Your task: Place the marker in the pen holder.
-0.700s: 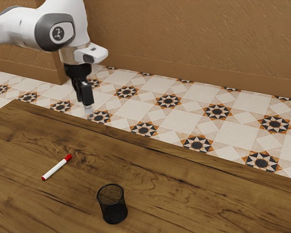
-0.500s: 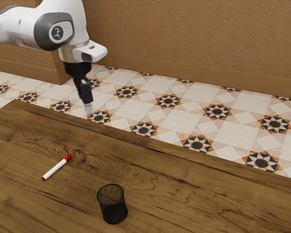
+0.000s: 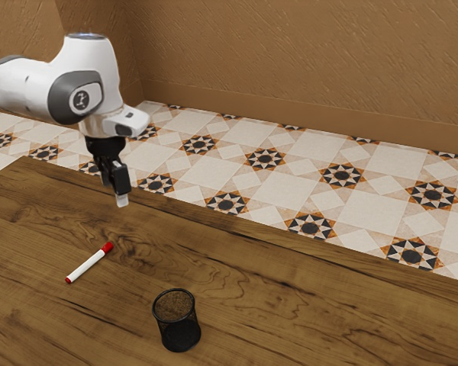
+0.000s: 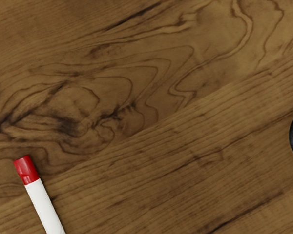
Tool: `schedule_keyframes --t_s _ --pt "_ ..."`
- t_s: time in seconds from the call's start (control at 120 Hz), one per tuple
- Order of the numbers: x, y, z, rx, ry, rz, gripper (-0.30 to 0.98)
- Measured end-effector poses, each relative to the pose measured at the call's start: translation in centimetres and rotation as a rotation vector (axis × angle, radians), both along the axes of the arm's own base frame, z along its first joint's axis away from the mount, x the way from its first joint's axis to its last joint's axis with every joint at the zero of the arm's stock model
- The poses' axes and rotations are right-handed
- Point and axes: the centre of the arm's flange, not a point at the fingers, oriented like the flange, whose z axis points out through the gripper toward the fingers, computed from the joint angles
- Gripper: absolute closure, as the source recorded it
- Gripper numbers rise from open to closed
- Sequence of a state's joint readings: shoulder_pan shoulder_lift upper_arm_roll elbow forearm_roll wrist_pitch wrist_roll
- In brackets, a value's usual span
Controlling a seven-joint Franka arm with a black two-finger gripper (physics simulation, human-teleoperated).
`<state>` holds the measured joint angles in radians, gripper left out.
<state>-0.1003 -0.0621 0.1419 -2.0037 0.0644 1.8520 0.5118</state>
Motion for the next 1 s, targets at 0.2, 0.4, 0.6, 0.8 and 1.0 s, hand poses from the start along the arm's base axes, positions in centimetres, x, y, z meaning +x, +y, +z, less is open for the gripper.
schedule_keyframes --t_s 0.2,0.4,0.6,0.8,1.0 --pt "-1.1 5.9 -6.4 0.005 0.0 0.161 0.0" --pt "-0.4 10.3 -10.7 0.024 -0.042 0.318 0.04" --pt "1.4 8.0 -14.0 0.04 -0.076 0.341 0.3" --pt "2.2 10.2 -17.9 0.059 -0.079 0.42 0.39" --pt "3.2 11.5 -19.5 0.066 -0.09 0.46 0.41"
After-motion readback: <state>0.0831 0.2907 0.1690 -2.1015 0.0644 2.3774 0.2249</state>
